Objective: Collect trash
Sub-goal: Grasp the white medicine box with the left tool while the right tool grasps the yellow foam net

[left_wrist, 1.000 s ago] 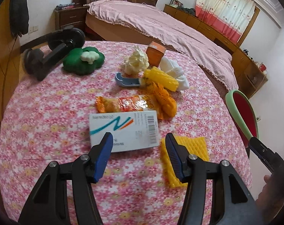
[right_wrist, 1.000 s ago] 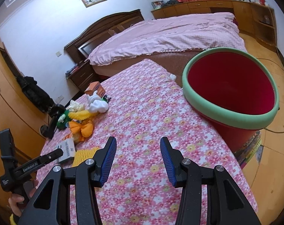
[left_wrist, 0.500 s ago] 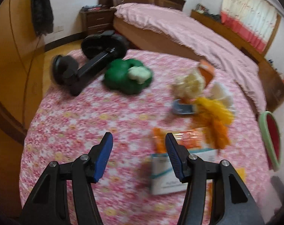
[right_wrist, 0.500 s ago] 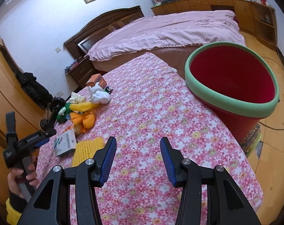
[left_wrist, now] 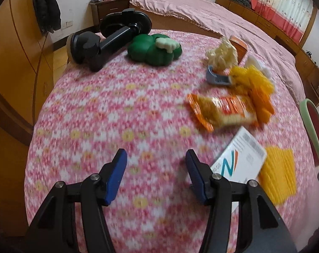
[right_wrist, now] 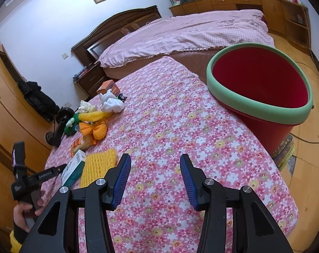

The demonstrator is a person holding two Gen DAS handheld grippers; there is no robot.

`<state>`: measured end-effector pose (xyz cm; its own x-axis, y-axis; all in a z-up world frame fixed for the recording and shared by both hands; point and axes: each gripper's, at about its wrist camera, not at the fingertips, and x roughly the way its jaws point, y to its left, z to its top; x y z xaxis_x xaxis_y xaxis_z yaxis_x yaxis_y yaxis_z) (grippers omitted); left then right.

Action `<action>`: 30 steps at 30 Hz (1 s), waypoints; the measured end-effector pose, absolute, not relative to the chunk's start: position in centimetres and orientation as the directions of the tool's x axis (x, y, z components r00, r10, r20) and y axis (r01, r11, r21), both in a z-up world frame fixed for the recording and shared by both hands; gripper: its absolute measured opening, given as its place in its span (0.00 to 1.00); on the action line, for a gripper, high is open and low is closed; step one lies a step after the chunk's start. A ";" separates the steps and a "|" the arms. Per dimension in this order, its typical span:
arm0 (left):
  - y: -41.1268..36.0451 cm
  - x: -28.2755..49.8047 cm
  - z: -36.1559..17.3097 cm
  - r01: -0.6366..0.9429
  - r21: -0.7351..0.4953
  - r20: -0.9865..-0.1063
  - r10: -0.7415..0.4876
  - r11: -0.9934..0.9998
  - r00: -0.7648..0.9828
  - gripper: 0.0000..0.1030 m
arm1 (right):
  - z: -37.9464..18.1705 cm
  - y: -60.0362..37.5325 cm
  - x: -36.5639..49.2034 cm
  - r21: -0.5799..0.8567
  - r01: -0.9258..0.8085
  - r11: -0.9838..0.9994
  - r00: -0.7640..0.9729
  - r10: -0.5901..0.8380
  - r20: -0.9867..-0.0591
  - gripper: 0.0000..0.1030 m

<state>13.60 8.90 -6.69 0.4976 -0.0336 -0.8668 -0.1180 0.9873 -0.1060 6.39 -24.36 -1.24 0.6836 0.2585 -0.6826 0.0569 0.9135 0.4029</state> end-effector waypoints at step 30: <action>1.3 12.5 -6.0 0.109 -0.179 -0.847 -0.210 0.978 0.488 0.56 | -1.4 -23.9 5.7 0.391 0.059 0.918 0.675 0.252 -0.694 0.48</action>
